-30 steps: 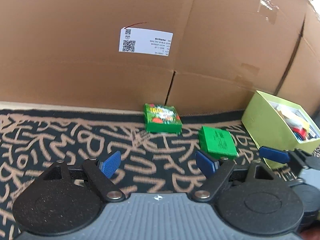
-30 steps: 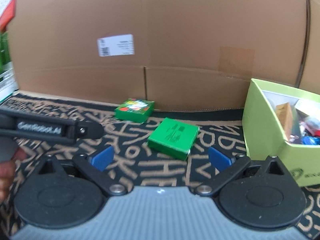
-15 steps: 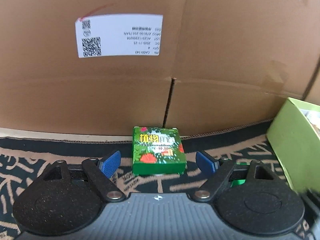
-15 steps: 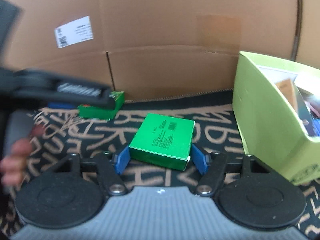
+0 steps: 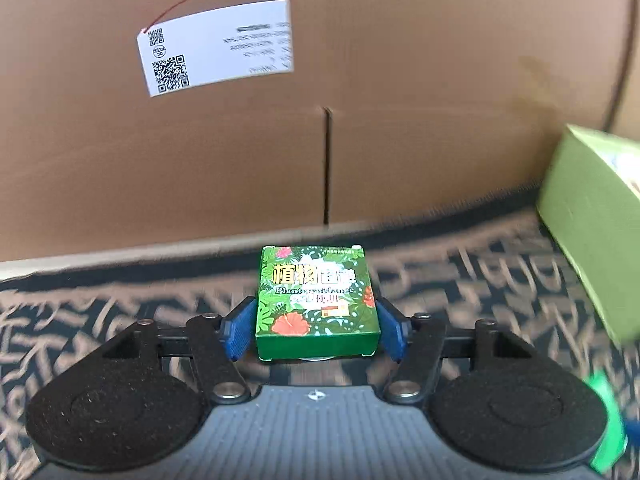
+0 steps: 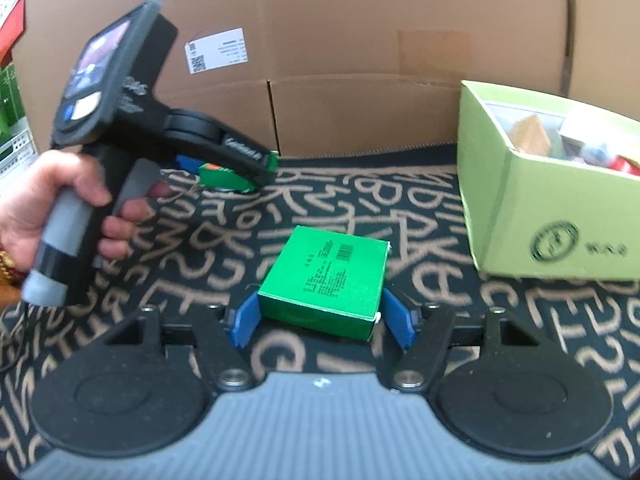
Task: Organize objects
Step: 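Carry both green boxes into the shoebox and release them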
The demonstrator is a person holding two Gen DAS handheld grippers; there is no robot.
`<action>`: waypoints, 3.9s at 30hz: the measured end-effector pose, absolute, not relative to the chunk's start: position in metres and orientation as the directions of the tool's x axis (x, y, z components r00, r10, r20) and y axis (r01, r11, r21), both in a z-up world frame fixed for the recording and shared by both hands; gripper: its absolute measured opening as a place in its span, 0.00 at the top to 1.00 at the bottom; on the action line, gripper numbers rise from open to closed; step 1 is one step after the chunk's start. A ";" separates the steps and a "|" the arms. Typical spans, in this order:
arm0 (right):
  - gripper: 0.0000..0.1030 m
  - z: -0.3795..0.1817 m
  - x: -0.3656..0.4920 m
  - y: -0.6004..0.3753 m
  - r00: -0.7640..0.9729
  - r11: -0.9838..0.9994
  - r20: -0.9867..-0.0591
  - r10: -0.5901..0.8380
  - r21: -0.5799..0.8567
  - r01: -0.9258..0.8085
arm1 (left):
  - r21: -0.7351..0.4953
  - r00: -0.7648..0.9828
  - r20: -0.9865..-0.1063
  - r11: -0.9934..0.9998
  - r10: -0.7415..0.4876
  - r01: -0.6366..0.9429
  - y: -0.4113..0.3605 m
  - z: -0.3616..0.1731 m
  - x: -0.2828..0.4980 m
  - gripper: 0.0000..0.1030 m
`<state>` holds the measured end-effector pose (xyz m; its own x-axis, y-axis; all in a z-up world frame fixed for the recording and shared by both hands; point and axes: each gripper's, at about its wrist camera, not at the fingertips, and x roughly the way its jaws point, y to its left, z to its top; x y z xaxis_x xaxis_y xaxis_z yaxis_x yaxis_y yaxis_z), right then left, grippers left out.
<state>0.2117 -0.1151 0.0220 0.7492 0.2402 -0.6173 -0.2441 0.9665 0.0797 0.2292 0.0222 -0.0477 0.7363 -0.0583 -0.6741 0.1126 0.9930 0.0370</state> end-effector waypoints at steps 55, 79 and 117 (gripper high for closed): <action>0.82 0.069 0.138 -0.235 0.846 0.990 -0.515 0.138 0.070 -0.119 | -0.031 0.761 -0.515 0.896 -0.394 0.443 -0.098 0.054 0.119 0.37; 0.82 0.143 0.178 -0.288 0.939 0.997 -0.342 -0.028 -0.082 0.000 | -0.134 0.710 -0.467 0.836 -0.527 0.533 -0.151 0.072 0.164 0.37; 0.00 0.104 0.123 -0.301 0.889 0.987 -0.451 -0.083 0.086 0.135 | -0.027 0.830 -0.466 0.943 -0.306 0.332 -0.107 0.033 0.083 0.02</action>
<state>0.1230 -0.3009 0.1045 0.8889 -0.0827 -0.4506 0.1353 0.9871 0.0856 0.0830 -0.1070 0.0328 0.8304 -0.3059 -0.4656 0.3322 0.9428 -0.0269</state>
